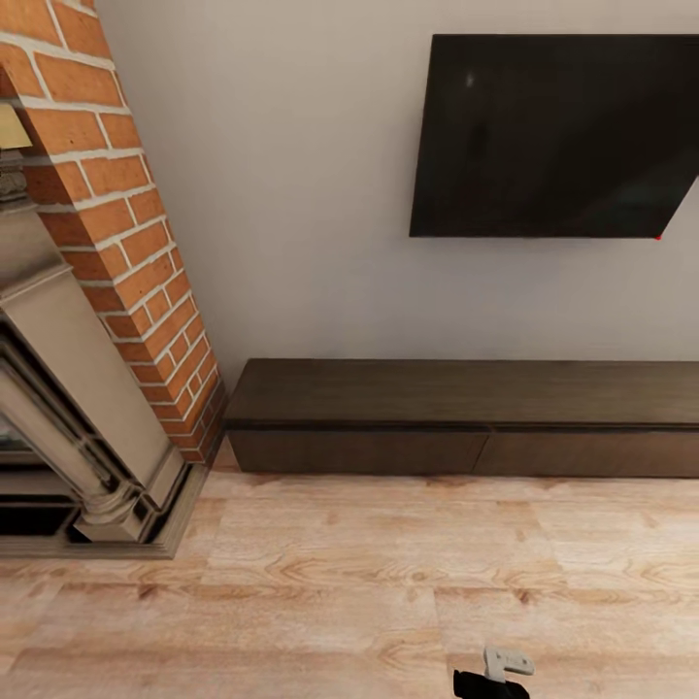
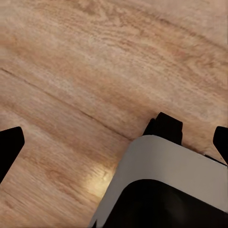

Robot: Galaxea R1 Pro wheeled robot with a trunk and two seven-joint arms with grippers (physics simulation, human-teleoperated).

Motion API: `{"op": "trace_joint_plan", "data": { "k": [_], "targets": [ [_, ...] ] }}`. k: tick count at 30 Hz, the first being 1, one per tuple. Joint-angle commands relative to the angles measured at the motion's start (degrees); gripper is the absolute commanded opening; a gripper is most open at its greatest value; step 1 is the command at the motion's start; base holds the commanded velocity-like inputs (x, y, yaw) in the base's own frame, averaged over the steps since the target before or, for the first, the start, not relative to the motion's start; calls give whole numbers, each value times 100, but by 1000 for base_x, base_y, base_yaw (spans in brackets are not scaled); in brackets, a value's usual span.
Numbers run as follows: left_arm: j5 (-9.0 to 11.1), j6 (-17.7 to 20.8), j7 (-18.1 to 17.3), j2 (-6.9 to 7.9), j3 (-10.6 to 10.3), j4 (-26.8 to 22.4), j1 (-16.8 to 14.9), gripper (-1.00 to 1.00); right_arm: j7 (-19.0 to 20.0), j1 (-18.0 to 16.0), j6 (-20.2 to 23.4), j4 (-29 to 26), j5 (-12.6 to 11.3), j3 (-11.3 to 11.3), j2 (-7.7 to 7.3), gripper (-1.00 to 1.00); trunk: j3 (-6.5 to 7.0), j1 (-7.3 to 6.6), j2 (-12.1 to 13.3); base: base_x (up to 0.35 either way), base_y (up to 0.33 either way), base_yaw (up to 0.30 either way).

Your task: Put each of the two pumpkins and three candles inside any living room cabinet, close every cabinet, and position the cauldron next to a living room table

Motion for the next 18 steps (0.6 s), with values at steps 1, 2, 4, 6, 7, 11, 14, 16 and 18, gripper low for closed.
{"op": "trace_joint_plan", "data": {
  "k": [1,2,4,6,7,11,14,16,18],
  "targets": [
    [47,7,30,3,-49,-12,44,100,-4,-1,-39,23,-45,51,8,100,14,-23,39,0,0,0],
    [46,7,30,3,-49,-9,57,100,-4,0,-39,22,-45,52,11,100,32,-45,79,0,0,0],
    [46,5,30,3,-49,-8,95,100,-5,4,-36,22,-45,53,19,100,68,-89,160,0,0,0],
    [45,5,30,3,-49,-5,118,100,-5,9,-34,22,-50,53,20,100,104,-133,240,0,0,0],
    [47,5,30,3,-49,-4,124,100,-5,10,-35,22,-51,51,19,100,122,-155,280,0,0,0],
    [48,5,30,3,-49,5,227,100,-5,13,-36,22,-53,47,16,100,194,-243,440,0,0,0],
    [46,-2,30,3,-49,8,298,100,-5,14,-35,22,-54,49,20,100,248,-308,561,0,0,0],
    [46,-41,30,-1,-49,8,321,100,-5,15,-35,22,-54,49,22,100,284,-352,641,0,0,0],
    [45,-75,30,-24,-49,9,334,100,-5,15,-36,22,-54,47,17,100,319,-396,721,0,0,0]
  ]
}}
